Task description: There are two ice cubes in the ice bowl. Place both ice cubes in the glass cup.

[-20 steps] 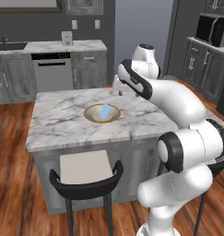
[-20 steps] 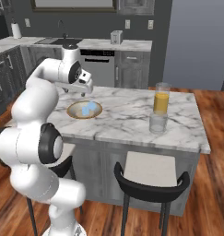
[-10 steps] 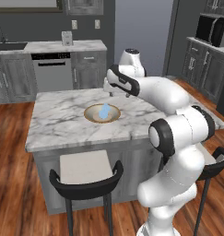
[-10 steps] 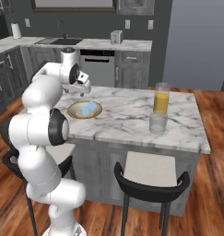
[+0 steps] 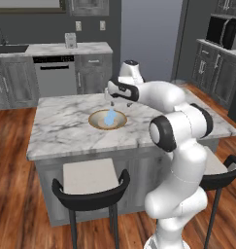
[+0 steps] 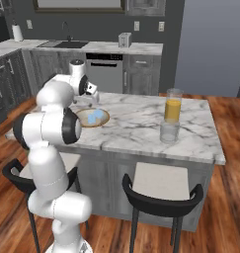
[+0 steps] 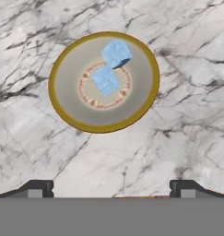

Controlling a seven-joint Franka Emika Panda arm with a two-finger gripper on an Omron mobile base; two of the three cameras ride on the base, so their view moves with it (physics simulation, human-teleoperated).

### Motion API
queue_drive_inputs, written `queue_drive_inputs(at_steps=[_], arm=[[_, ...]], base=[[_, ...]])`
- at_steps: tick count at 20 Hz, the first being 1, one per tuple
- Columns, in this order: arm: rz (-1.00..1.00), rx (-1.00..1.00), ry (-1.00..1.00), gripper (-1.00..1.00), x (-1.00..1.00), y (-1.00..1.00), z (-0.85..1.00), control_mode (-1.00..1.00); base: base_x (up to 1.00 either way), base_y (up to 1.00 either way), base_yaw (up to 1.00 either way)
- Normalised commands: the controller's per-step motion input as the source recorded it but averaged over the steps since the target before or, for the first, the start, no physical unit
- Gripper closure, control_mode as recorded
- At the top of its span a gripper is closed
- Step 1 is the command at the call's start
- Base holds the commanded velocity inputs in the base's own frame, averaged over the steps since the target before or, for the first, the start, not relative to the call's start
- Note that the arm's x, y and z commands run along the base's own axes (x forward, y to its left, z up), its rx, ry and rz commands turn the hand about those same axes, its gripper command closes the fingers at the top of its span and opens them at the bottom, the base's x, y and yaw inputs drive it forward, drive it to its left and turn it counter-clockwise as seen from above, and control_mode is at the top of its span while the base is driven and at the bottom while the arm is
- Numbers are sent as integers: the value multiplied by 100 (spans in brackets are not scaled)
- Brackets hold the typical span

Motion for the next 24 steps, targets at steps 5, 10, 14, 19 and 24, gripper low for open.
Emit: queue_drive_inputs(at_steps=[5, 10, 14, 19, 24], arm=[[0, -8, 0, -100, 35, 10, -50, -100], [0, -6, 0, -100, 47, 24, -43, -100], [0, -1, 0, -100, 34, 13, -36, -100], [0, -1, 0, -100, 17, 0, -37, -100], [0, -1, 0, -100, 13, 0, -36, -100]], base=[[0, 0, 0], [0, 0, 0], [0, 0, 0], [0, 0, 0], [0, 0, 0]])
